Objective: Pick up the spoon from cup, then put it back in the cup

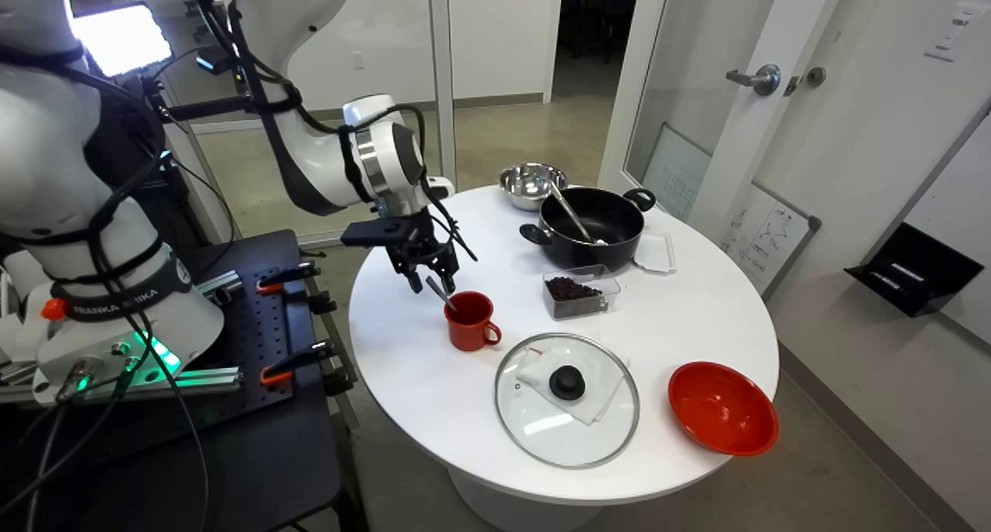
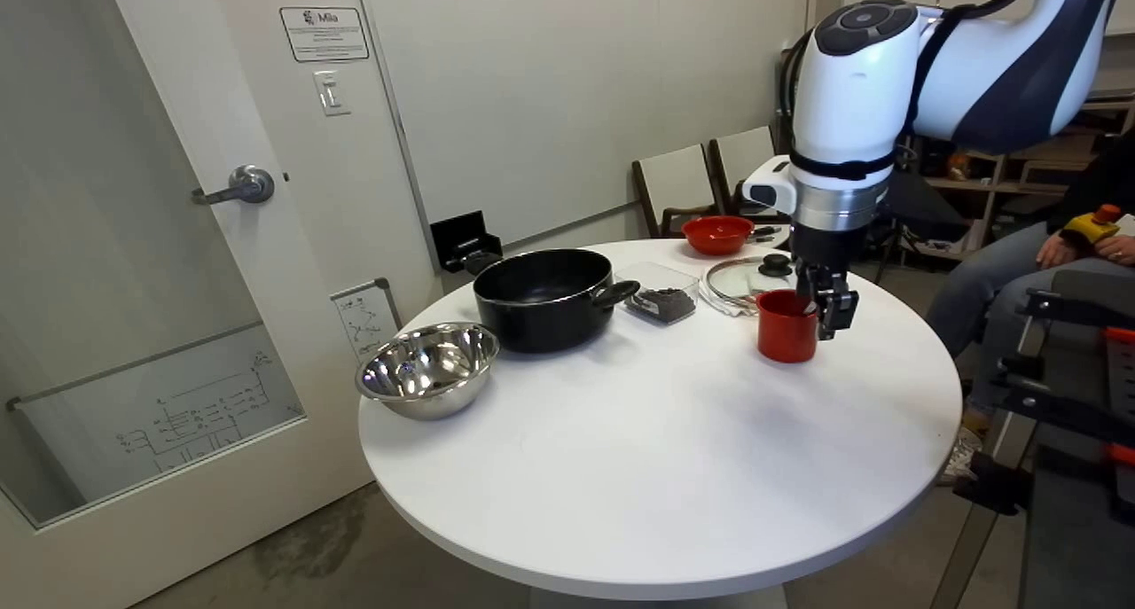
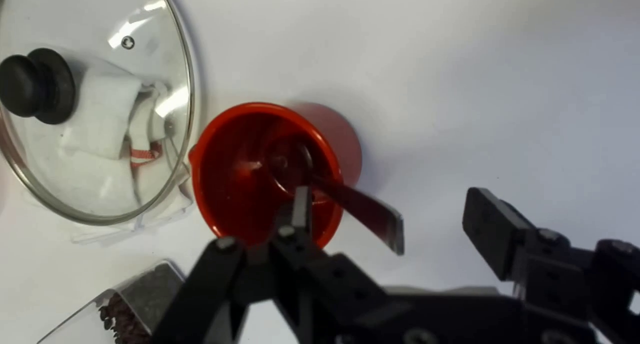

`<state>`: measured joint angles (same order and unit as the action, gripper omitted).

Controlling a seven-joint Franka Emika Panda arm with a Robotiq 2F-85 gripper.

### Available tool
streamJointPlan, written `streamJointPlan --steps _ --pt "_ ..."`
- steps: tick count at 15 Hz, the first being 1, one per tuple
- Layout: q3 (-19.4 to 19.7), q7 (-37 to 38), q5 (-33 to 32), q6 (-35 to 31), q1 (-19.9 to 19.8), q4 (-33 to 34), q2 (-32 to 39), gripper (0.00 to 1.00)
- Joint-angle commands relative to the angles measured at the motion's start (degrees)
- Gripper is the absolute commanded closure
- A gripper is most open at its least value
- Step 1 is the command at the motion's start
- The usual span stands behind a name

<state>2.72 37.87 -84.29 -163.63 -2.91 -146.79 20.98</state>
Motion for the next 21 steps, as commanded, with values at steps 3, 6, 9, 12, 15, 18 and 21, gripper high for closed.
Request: streamJointPlan --steps 3,6,9,12,15,18,21 --pt "-0.3 -4.6 3.0 -0.6 -0.7 0.3 -0.4 0.44" --pt "-0.3 -5.5 3.7 -0.7 -0.7 0.6 -0.3 0.45" --pt "-0.4 -6.3 4.2 -0.6 -0.7 0.8 -0.3 0.62" --pt "-0.5 -7.3 4.8 -0.5 -0.6 0.8 -0.4 0.60" --pt "-0.6 -7.8 5.0 -0.5 -0.7 0.8 -0.5 0.92" --pt "-0.6 -8.6 5.2 -0.4 -0.7 0.8 -0.7 0.53" --pt "-0.6 -9.3 5.6 -0.3 -0.7 0.8 -0.8 0.33"
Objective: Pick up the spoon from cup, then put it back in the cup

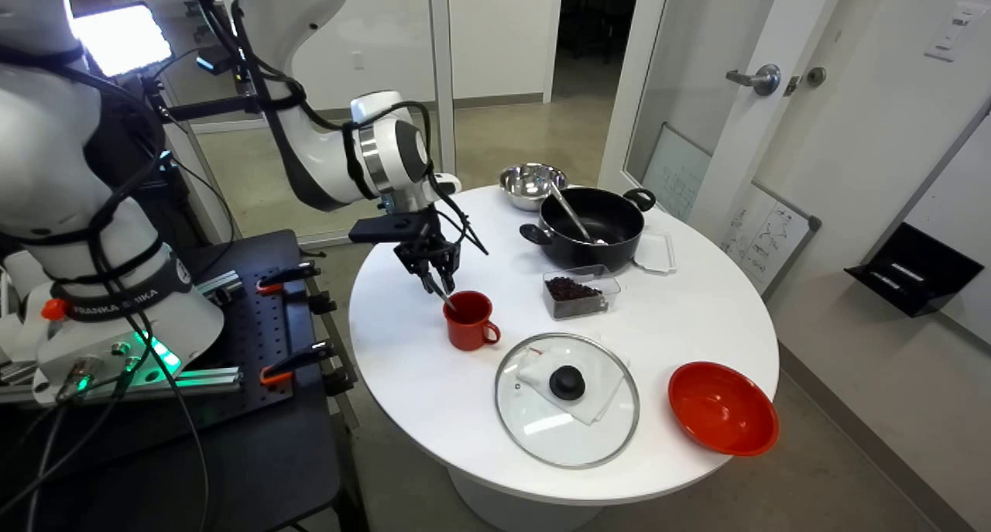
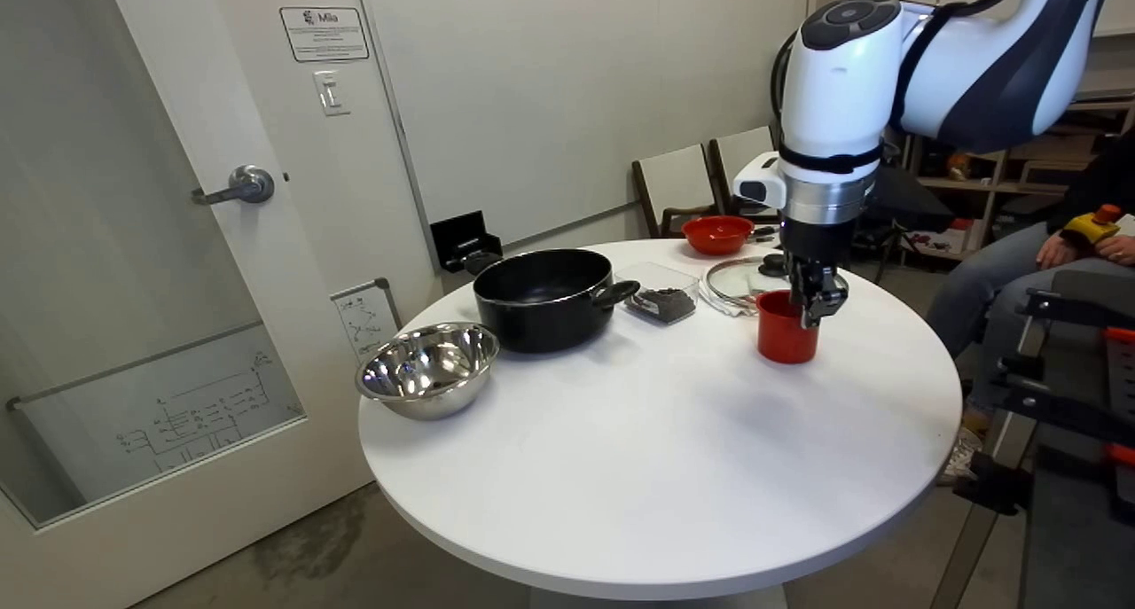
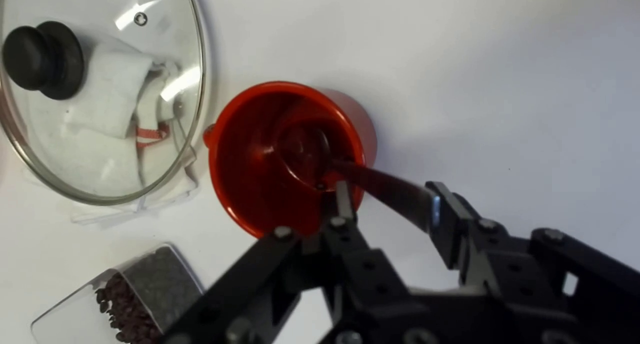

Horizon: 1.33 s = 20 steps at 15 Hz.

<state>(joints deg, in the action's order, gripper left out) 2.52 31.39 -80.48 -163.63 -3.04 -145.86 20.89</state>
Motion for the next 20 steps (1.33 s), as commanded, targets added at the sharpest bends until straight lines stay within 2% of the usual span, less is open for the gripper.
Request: streamJointPlan --steps 1,4,5,20 --pt "-0.4 -3.0 1.9 -0.3 -0.6 -0.2 -0.7 0.26" --pt "-0.4 -3.7 2.4 -0.3 -0.6 -0.3 -0.9 0.03" --pt "-0.4 -4.2 2.9 -0.1 -0.6 -0.5 -1.0 0.01" --pt "-1.3 -7.0 4.3 0.7 0.0 -5.7 -8.3 0.00"
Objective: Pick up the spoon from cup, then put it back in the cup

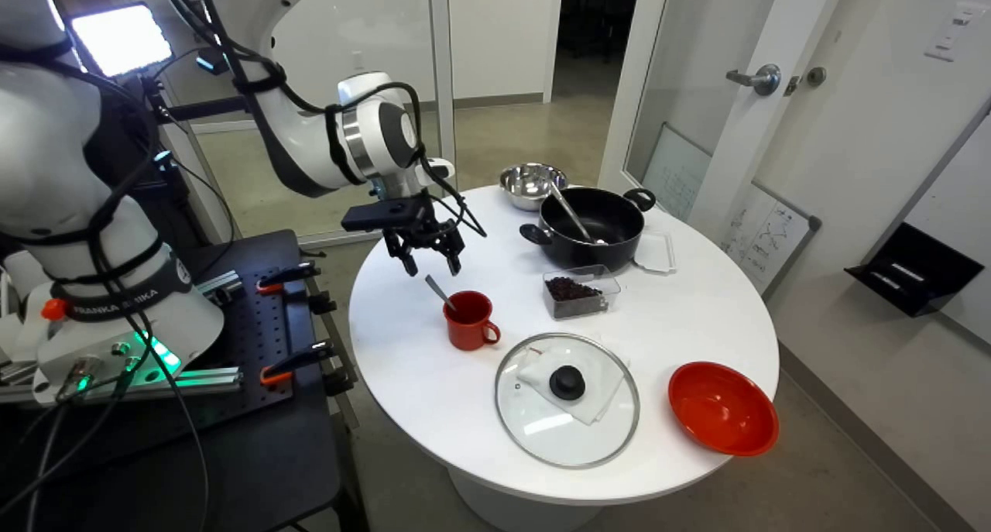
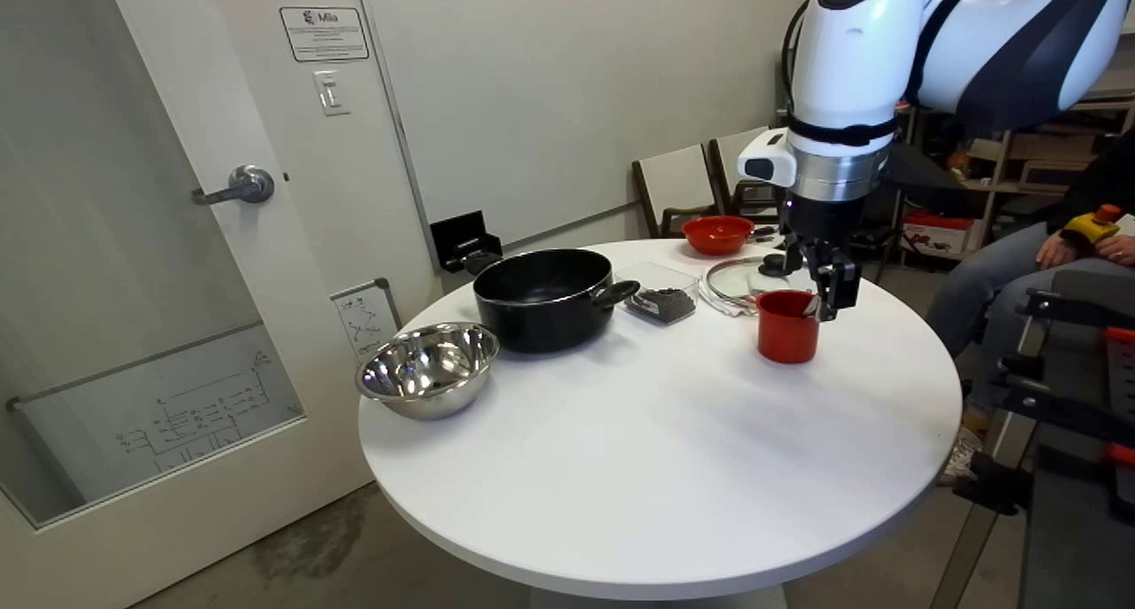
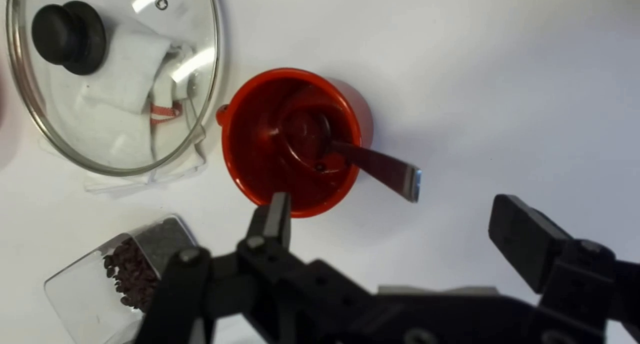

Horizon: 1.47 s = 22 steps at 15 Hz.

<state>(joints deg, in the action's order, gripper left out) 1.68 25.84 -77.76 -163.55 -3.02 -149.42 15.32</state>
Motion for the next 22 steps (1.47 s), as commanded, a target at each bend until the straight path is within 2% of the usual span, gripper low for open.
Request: streamJointPlan --steps 1,8,9,10,12,19,20,21,22 --pt "-0.5 -1.4 1.5 0.7 0.0 -2.4 -3.1 0.00" --pt "-0.4 -1.3 1.2 1.1 0.0 -3.8 -4.6 0.00" --pt "-0.4 -1.4 1.3 1.1 0.1 -3.8 -4.6 0.23" --pt "-0.5 -1.5 1.4 1.1 0.1 -3.8 -4.6 0.26" --pt "-0.5 -1.6 1.4 1.2 0.1 -3.9 -4.7 0.40" --pt "-0.5 -1.5 1.4 0.8 0.0 -3.9 -4.3 0.94" --pt "-0.5 -1.6 1.5 0.7 0.0 -3.9 -4.2 1.00" --pt "-0.5 -1.6 1.5 0.7 0.0 -3.8 -4.1 0.83" --pt "-0.5 -1.6 1.5 0.6 0.0 -3.8 -4.1 0.86"
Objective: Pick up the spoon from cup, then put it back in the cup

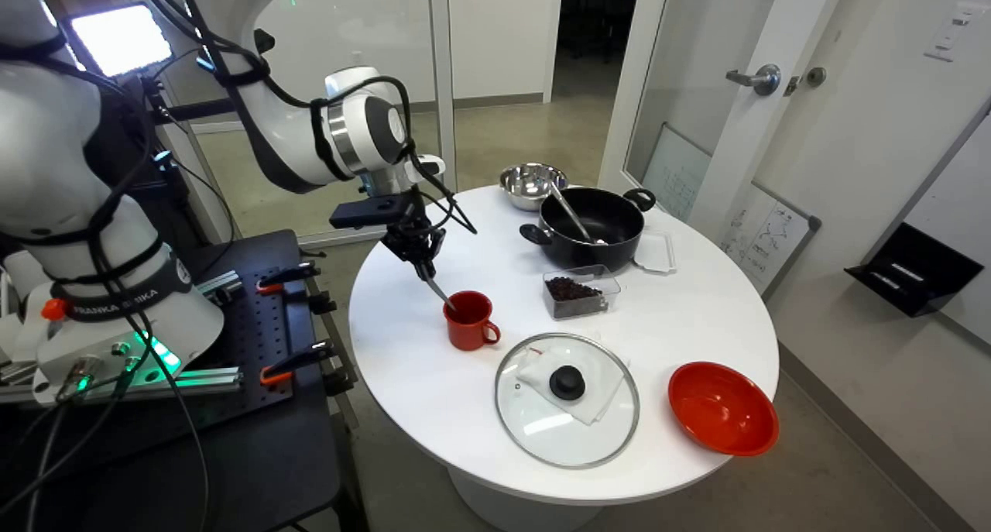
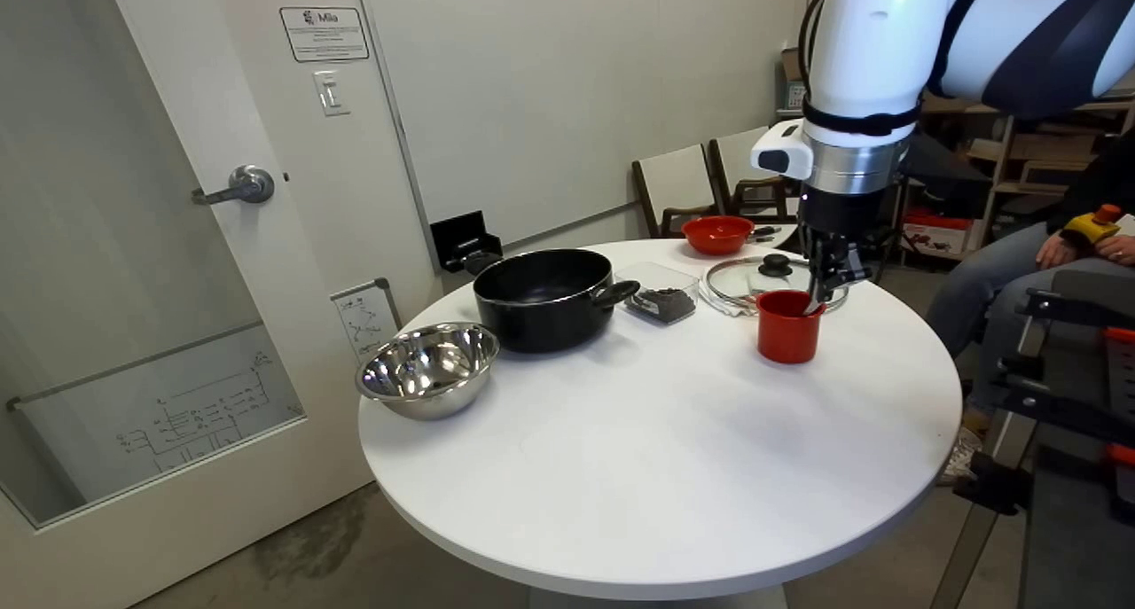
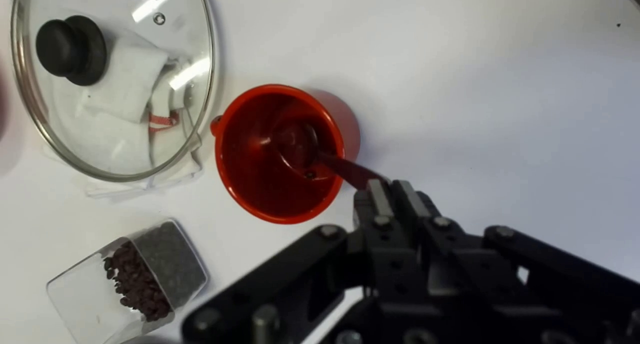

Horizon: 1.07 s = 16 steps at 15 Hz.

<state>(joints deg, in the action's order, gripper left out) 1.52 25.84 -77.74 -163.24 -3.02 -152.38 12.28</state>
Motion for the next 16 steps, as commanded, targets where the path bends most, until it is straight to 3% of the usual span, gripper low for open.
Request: streamJointPlan --steps 1,2,4,11,16 --pt "-0.4 -1.8 1.6 0.3 0.0 -0.8 -1.0 0.80" --pt "-0.4 -2.0 1.7 0.3 0.0 -0.8 -1.0 0.61" --pt "-0.5 -2.0 1.7 0.4 0.0 -0.8 -1.0 0.53" --pt "-0.7 -2.6 1.7 0.3 -0.1 -0.7 -0.6 0.02" --pt "-0.8 -2.7 1.7 0.2 -0.1 -0.7 -0.3 0.00"
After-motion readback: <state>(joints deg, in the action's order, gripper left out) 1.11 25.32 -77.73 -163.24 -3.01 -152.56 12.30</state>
